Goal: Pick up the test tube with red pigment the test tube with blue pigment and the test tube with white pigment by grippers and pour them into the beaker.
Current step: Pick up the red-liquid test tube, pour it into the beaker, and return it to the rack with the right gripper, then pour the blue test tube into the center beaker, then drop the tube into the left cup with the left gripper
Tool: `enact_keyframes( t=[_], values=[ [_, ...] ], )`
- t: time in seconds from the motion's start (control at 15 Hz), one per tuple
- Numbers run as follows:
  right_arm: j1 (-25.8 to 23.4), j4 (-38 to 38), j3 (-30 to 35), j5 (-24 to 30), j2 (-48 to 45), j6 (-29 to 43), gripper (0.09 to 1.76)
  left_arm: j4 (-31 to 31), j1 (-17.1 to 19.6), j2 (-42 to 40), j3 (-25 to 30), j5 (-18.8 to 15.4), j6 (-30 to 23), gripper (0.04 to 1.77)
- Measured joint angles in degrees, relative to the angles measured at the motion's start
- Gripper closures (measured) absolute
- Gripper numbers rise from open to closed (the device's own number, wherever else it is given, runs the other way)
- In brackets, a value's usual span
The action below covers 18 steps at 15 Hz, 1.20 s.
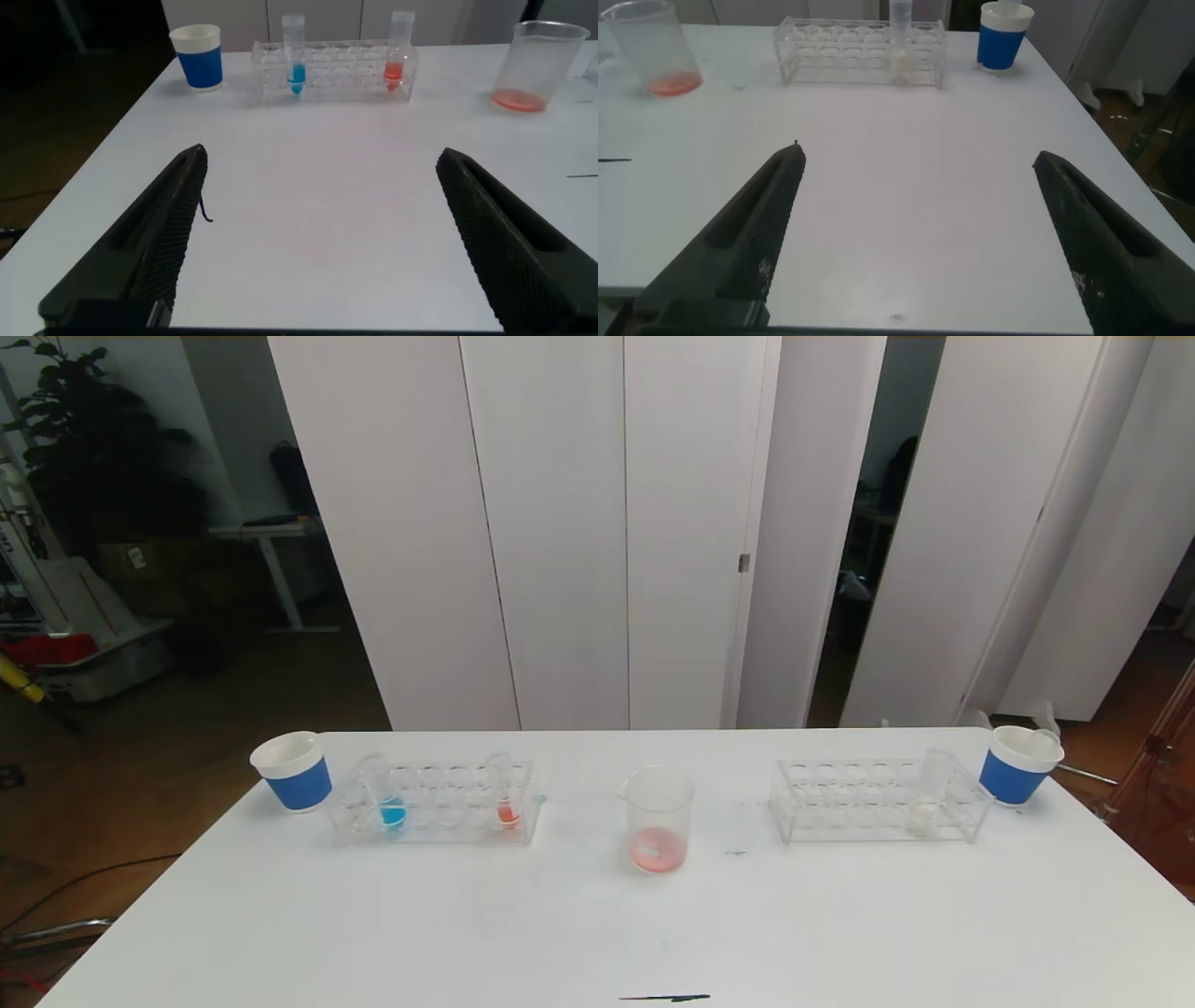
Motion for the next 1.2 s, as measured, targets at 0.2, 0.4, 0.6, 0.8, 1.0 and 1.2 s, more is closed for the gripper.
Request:
enact_keyframes(
  t=[0.2,0.4,0.6,0.8,1.0,1.2],
  values=[
    [0.02,0.02,0.17,0.06,-0.18,-0.2,0.1,0.0,0.02,0.02,0.0,0.0,0.0,0.06],
    [0.06,0.02,0.2,0.09,-0.21,-0.17,0.1,0.0,0.0,0.02,0.0,0.0,0.0,0.06],
    [0.06,0.02,0.2,0.06,-0.23,-0.2,0.1,0.15,0.0,0.0,0.0,-0.02,0.23,0.06],
    [0.04,0.02,0.2,0.09,-0.21,-0.2,0.1,0.07,0.0,0.02,0.0,0.05,-0.02,0.06],
    [0.04,0.05,0.2,0.09,-0.21,-0.17,0.1,-1.24,0.02,0.07,-0.02,0.23,-0.05,0.06],
    [0.04,0.05,0.2,0.06,-0.23,-0.17,0.1,-3.28,-0.01,0.07,-3.3,0.4,0.22,0.06]
  ],
)
